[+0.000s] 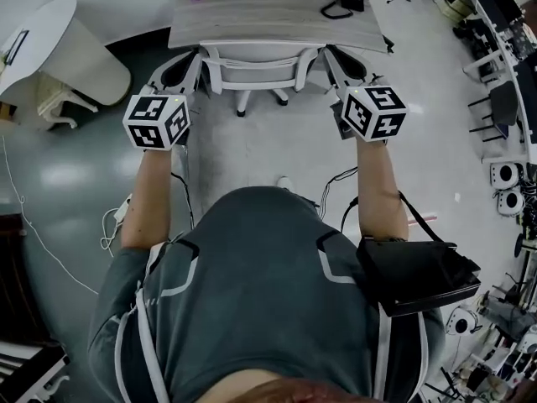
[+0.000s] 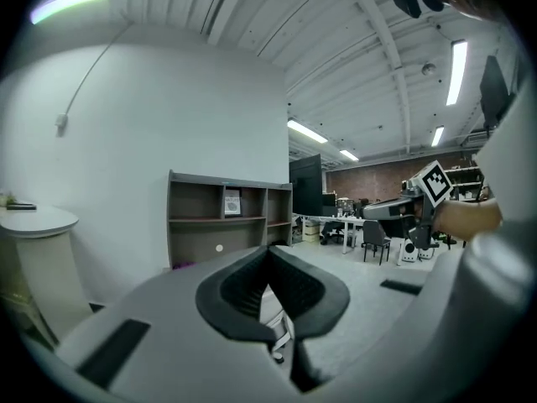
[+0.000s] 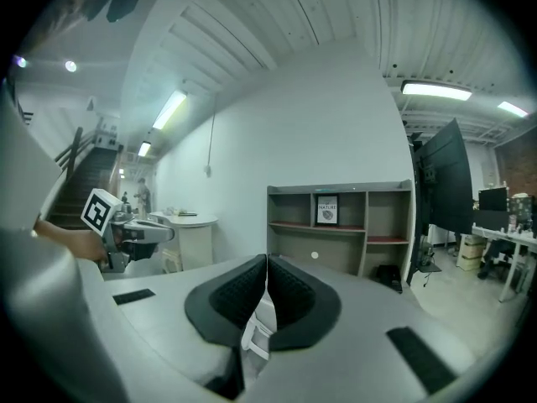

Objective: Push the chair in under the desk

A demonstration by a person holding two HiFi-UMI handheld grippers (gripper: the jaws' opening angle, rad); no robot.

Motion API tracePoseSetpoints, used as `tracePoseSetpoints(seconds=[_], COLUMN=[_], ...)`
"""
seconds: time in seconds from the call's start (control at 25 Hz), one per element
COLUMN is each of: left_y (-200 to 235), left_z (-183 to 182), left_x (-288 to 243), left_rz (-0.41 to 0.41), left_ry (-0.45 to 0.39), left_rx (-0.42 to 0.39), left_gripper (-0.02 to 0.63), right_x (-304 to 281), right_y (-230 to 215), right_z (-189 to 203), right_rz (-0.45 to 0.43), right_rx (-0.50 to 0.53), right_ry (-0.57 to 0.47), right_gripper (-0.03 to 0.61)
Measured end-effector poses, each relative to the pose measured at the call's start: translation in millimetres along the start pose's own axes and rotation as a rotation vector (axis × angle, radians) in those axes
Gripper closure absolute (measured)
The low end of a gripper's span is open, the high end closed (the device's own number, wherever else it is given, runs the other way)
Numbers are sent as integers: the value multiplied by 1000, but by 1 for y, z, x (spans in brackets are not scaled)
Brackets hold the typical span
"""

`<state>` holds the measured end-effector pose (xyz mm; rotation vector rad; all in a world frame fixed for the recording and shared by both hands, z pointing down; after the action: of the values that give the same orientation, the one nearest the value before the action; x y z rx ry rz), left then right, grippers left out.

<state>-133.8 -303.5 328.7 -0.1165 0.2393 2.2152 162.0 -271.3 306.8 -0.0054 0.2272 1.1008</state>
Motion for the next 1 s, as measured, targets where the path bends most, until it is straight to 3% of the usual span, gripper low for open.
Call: tracePoseSetpoints(seconds=[0.28, 0.64, 1.0], left_y=[-20, -27, -35], left_z=[-15, -21, -15], left_x=[-15, -17, -16], left_rz=[-21, -127, -126], left_ry=[-29, -71, -59], left_rx=[31, 25, 46], left_gripper=[604, 604, 604], right_x=[4, 11, 17], right_y=[-25, -44, -47], right_z=[-1, -5, -1], right_rz=[-21, -29, -12], right_rx=[-11, -10, -29], right_ry=[0, -22, -31], right_gripper=[551, 551, 551])
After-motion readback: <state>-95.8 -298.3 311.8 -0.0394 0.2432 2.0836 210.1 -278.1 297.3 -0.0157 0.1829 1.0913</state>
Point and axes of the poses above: the fingertips, and each gripper's own axes: x backward along the fingers, y to its left, z out of its underside, the point moved 5 cm from there along x, backward along the fingers, and after that the axes turned 7 degrees about x, right-handed, at the moved point
